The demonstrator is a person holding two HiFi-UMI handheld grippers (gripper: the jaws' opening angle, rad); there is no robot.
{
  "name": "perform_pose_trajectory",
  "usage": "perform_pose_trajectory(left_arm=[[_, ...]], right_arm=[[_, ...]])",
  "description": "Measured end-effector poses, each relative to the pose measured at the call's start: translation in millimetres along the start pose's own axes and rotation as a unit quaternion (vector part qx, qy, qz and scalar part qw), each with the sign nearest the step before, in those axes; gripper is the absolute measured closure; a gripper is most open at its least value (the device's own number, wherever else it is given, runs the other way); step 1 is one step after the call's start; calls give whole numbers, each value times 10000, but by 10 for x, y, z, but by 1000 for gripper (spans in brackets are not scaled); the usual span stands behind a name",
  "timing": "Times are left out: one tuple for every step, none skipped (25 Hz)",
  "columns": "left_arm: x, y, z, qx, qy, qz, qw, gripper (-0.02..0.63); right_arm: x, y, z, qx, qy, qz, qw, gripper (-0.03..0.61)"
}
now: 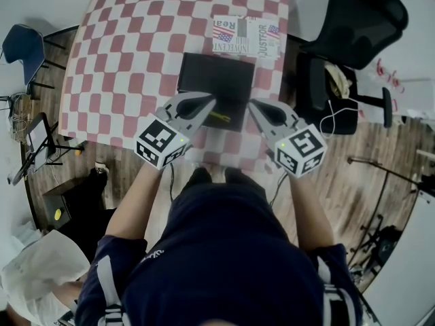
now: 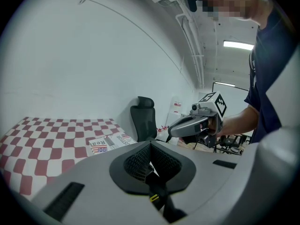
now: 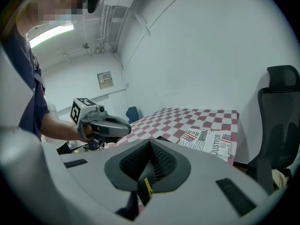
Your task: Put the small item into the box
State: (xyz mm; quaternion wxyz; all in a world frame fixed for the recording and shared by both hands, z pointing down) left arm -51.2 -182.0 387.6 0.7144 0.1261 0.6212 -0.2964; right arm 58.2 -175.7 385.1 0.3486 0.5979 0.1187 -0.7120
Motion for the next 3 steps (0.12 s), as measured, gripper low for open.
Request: perform_pose_trajectory(left_arm=[[-6,-2,-2,1,1,-8,10000,583],[-11,-5,-5,1,1,-15,10000,583],[-17,-7,-7,1,2,-22,10000,583]], right_arm=[[-4,-3,2,-1,1,-2,10000,563],[-9,-6,4,-2,2,-2,10000,563],[-14,-9,6,-3,4,-2,10000,563]])
Point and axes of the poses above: the fingertips, and each gripper's own axes: z forward along the fingers, y to its right, x out of its top, the point moved 2 cm from there along -z, backward along the fingers, and after that the axes turned 10 degrees about y, right-handed, at the moved point
